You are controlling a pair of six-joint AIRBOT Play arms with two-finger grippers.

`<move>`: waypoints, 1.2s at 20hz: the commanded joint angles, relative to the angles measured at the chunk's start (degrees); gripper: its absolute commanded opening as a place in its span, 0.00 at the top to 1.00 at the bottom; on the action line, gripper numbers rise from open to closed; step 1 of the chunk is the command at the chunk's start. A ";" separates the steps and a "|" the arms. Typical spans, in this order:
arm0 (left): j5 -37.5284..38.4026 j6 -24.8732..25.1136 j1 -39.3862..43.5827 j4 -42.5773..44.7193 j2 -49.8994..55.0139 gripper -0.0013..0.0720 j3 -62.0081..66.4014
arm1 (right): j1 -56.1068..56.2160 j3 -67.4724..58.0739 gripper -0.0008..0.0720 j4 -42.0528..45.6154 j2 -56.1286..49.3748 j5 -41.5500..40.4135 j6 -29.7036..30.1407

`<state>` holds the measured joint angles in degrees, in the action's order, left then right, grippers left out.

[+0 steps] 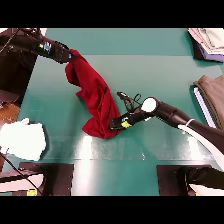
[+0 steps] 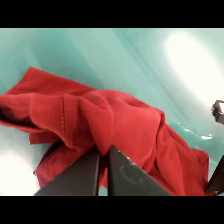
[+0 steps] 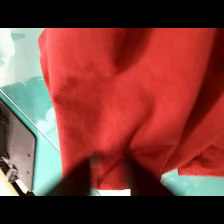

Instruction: Fold the shirts.

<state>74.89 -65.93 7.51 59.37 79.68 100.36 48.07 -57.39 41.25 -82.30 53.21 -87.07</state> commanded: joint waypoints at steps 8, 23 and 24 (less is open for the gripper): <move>0.68 -1.73 -0.04 0.37 -1.20 0.94 2.95 | -3.48 -12.35 0.97 29.57 8.13 6.32 -6.43; -9.68 -4.68 -0.04 0.92 -25.29 0.94 20.17 | -38.12 -46.86 0.97 38.27 32.17 14.69 -3.69; -9.68 -4.92 -0.04 0.15 -26.53 0.94 20.17 | -38.42 -48.17 0.97 38.29 32.35 16.31 -3.69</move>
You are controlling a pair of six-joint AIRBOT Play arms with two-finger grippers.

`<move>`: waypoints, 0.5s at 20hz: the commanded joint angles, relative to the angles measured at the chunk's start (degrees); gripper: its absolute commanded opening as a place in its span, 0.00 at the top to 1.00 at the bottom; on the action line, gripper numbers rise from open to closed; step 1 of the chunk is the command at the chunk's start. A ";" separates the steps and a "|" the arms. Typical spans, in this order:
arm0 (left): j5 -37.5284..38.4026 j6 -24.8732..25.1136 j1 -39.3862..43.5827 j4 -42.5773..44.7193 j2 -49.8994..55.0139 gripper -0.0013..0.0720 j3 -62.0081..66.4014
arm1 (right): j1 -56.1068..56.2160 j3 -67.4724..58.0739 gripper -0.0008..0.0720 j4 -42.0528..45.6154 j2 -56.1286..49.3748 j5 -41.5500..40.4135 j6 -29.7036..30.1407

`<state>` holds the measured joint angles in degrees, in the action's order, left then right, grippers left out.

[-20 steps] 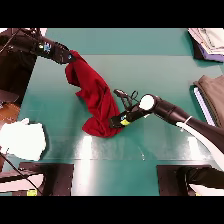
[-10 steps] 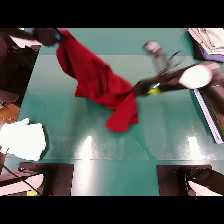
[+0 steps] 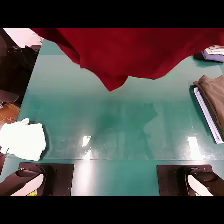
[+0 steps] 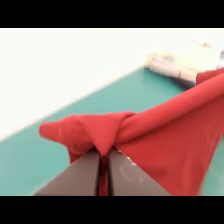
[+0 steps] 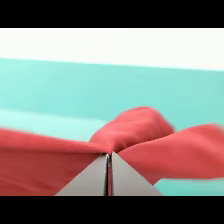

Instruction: Fold the shirts.

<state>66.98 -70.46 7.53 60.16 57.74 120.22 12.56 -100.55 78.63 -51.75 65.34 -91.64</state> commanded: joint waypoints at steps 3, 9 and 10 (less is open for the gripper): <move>0.35 -1.40 -0.07 -3.13 -5.46 0.94 0.02 | -3.02 -7.89 0.97 -0.11 0.04 9.99 0.83; 10.34 -1.57 -0.07 0.83 0.83 0.94 -18.12 | -3.02 -6.12 0.97 -15.67 -14.16 28.52 0.96; 12.59 -1.57 -0.07 2.45 3.32 0.94 -21.79 | -3.02 -3.43 0.97 -16.94 -16.50 29.14 1.97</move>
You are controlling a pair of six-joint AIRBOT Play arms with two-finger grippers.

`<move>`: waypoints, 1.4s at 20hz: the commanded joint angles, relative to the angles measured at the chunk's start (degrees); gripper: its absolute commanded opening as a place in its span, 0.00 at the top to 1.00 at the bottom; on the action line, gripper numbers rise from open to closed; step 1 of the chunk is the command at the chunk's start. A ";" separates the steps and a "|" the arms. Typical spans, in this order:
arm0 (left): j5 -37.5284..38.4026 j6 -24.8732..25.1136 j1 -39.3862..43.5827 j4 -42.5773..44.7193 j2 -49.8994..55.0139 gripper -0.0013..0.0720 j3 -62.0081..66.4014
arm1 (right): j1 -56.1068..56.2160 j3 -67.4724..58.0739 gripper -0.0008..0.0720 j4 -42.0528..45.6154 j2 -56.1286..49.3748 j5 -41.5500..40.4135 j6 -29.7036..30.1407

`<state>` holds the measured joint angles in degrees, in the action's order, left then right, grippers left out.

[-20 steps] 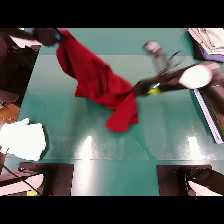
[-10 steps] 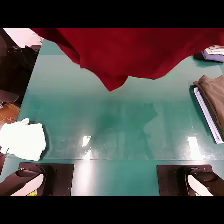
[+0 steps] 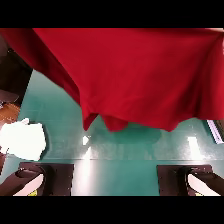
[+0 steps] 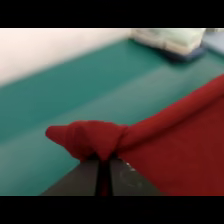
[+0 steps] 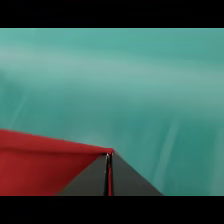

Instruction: Fold the shirts.

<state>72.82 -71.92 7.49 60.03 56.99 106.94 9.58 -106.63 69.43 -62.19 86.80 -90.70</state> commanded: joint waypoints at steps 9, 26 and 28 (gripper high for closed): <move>-5.11 1.20 -0.02 6.49 31.28 0.94 -21.94 | -0.04 23.82 0.96 -8.09 -22.77 -9.46 4.74; 2.49 6.86 -18.27 -5.81 28.87 0.15 -26.45 | -6.58 0.94 0.47 -8.07 -29.24 -2.89 5.77; 1.29 12.48 -17.86 -7.34 28.87 0.15 -34.80 | -6.71 2.29 0.47 -8.07 -29.27 -2.75 5.77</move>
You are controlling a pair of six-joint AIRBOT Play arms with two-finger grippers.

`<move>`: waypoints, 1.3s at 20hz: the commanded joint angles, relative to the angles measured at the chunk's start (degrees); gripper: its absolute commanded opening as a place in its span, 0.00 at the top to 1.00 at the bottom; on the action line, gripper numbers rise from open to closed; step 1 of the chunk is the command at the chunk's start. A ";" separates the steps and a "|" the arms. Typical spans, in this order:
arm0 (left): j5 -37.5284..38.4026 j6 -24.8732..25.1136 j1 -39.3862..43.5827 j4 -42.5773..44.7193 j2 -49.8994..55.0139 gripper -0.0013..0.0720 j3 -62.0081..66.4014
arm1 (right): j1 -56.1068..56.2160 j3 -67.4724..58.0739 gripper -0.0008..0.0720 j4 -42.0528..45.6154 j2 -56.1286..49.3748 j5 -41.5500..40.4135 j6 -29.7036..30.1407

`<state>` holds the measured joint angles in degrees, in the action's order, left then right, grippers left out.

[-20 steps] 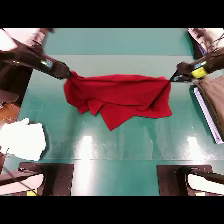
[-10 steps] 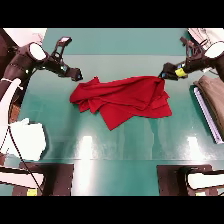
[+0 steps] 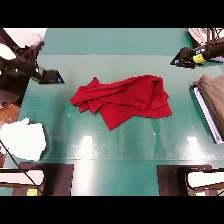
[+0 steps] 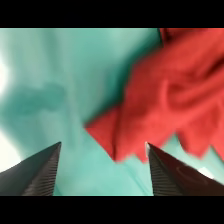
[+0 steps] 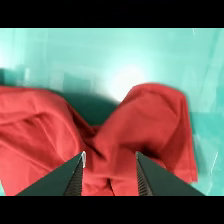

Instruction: Fold the shirts.

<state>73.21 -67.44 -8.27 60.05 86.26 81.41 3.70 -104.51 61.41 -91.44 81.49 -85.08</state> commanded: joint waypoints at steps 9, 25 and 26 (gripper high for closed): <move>-10.80 20.72 6.78 -9.11 -0.22 0.15 -19.04 | 0.96 8.20 0.47 -0.42 -0.02 2.60 0.11; -0.85 4.90 7.41 -3.45 -3.82 0.94 8.83 | -10.88 12.72 0.48 0.11 11.19 10.21 0.15; -0.20 4.59 7.41 -3.45 -3.76 0.94 8.81 | -11.72 16.09 0.48 0.11 12.00 9.64 0.28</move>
<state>71.92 -61.10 -0.84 56.51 82.89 87.55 -5.41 -93.17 61.52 -81.01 89.82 -84.93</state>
